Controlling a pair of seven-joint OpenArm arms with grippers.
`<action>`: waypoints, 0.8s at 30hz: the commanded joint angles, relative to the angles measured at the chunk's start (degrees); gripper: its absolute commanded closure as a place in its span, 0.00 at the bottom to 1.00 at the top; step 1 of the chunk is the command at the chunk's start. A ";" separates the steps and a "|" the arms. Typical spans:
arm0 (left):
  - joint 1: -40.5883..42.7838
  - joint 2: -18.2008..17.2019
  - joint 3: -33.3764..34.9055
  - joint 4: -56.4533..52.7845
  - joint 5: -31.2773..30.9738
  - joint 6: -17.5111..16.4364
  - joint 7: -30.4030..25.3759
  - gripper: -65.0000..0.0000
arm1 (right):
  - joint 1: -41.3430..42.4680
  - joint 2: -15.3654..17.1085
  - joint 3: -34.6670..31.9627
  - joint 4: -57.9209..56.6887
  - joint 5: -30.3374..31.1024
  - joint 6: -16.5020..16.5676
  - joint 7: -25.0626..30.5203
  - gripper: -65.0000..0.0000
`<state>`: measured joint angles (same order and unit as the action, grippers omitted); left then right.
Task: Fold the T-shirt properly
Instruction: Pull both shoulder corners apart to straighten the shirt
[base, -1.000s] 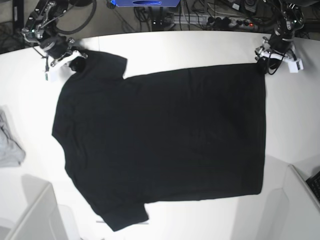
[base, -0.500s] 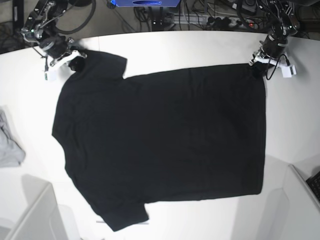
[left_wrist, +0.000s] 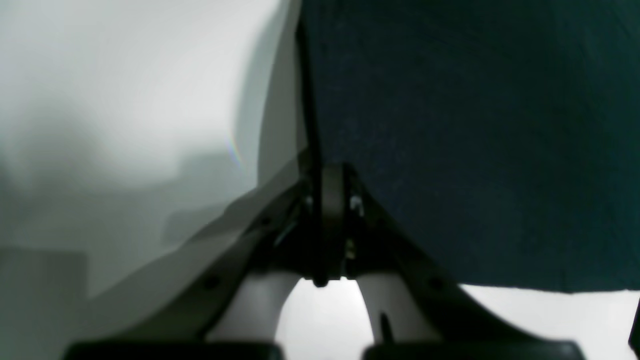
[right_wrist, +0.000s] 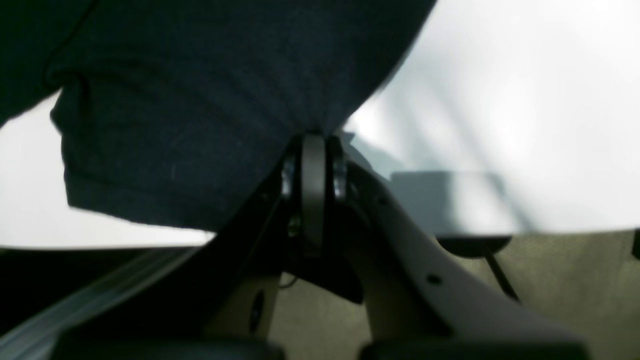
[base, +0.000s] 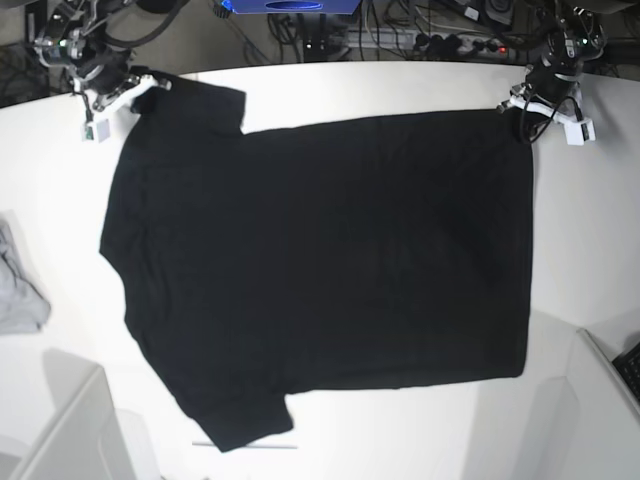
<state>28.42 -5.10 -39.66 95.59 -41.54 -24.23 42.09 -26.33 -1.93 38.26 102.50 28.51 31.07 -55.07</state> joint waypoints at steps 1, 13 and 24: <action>0.72 -0.74 -0.30 1.95 -0.70 -0.52 -0.90 1.00 | -0.71 0.48 0.29 1.81 0.98 0.10 0.96 1.00; 8.63 -1.80 -2.32 7.13 -0.70 -0.52 -0.99 1.00 | -6.95 -1.98 0.11 7.26 1.16 0.10 0.96 1.00; 10.56 -1.53 -4.69 11.71 -0.88 -0.52 0.07 1.00 | -6.86 -2.42 -0.50 12.71 1.25 0.10 0.69 1.00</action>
<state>38.41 -5.98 -43.79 106.24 -41.63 -24.43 43.16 -33.15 -4.78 37.65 114.24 29.08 31.05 -55.61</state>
